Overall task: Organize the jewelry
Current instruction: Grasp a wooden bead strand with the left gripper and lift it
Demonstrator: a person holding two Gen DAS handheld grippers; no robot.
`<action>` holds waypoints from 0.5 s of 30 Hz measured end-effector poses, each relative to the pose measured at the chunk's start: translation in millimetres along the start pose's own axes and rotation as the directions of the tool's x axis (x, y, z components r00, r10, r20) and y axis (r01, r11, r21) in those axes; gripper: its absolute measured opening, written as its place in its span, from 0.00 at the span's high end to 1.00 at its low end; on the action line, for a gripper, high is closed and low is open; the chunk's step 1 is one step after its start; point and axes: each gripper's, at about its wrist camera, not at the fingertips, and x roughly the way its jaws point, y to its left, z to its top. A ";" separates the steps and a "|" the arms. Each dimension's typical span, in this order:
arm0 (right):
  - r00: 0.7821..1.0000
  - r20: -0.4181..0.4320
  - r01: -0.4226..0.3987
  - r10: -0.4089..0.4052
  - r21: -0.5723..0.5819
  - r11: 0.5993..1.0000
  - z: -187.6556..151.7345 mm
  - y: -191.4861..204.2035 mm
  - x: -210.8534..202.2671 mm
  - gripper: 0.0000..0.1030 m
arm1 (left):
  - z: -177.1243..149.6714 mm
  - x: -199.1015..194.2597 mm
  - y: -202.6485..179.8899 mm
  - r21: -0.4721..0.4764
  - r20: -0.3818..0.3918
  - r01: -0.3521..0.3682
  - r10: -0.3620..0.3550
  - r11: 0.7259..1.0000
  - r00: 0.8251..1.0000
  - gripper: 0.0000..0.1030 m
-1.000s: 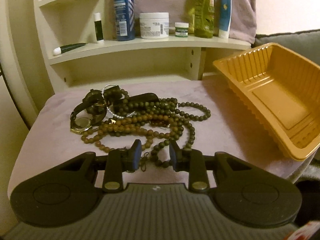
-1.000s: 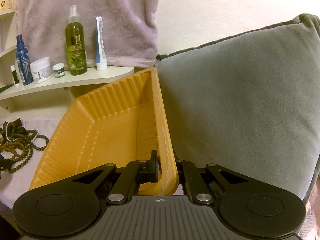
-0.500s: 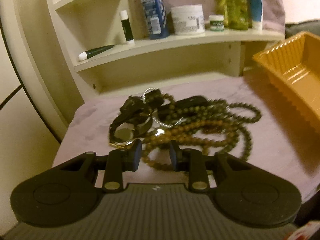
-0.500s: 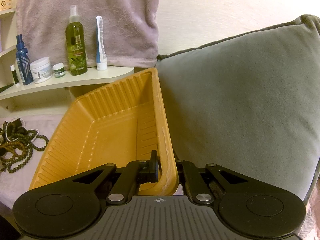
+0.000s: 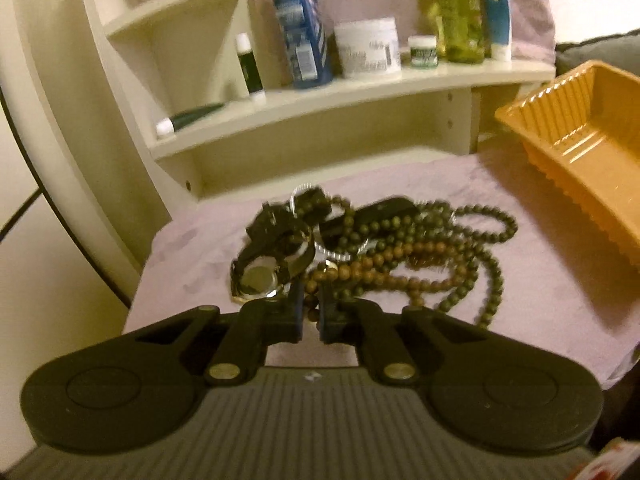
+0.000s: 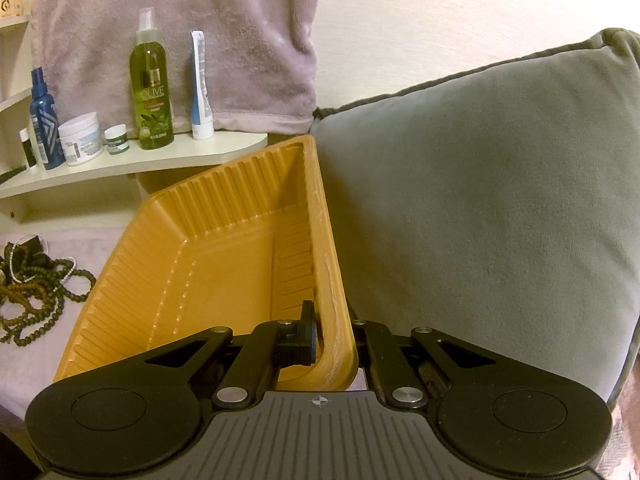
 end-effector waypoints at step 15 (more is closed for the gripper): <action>0.999 0.036 -0.024 0.024 0.003 1.000 -1.7 3.2 -6.5 0.96 | 81.9 -65.6 6.9 0.085 0.166 0.093 -0.106 0.992 0.980 0.94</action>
